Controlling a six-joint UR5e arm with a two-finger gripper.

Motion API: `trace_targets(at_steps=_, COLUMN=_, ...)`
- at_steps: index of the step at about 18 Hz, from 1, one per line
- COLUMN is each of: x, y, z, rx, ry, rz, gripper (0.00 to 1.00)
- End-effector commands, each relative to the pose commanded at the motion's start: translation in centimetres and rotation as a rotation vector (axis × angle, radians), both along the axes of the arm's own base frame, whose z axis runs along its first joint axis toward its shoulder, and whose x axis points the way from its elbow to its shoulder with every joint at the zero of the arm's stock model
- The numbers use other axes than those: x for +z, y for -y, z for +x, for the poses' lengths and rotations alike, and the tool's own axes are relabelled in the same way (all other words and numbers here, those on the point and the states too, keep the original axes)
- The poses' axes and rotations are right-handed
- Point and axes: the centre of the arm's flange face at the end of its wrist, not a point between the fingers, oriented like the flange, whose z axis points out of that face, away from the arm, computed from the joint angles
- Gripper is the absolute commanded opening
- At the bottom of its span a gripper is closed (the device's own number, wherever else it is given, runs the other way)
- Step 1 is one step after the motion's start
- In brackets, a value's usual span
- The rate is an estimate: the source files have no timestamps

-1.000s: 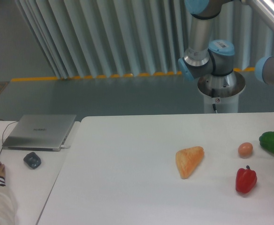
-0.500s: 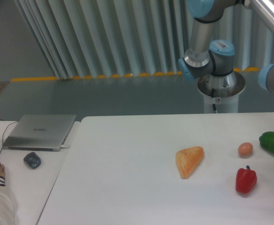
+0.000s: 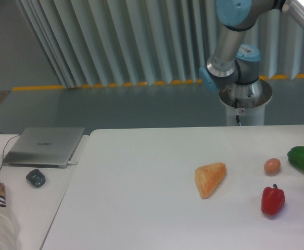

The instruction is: Place the yellow pepper on the table

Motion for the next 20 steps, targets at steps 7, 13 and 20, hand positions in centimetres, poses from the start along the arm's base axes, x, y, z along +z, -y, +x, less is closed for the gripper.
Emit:
trace_targets(at_steps=7, x=-1.4, y=-0.8, z=-1.6, rx=0.0, ry=-0.001, rz=0.009, gripper=1.0)
trace_targets(at_steps=13, x=-2.5, y=-1.7, z=-2.7, rx=-0.006, ry=-0.001, rz=0.009, gripper=1.0)
trace_targets(at_steps=20, x=-3.1, y=-1.4, z=-3.2, rx=-0.057, ry=0.028, rz=-0.009, gripper=1.0)
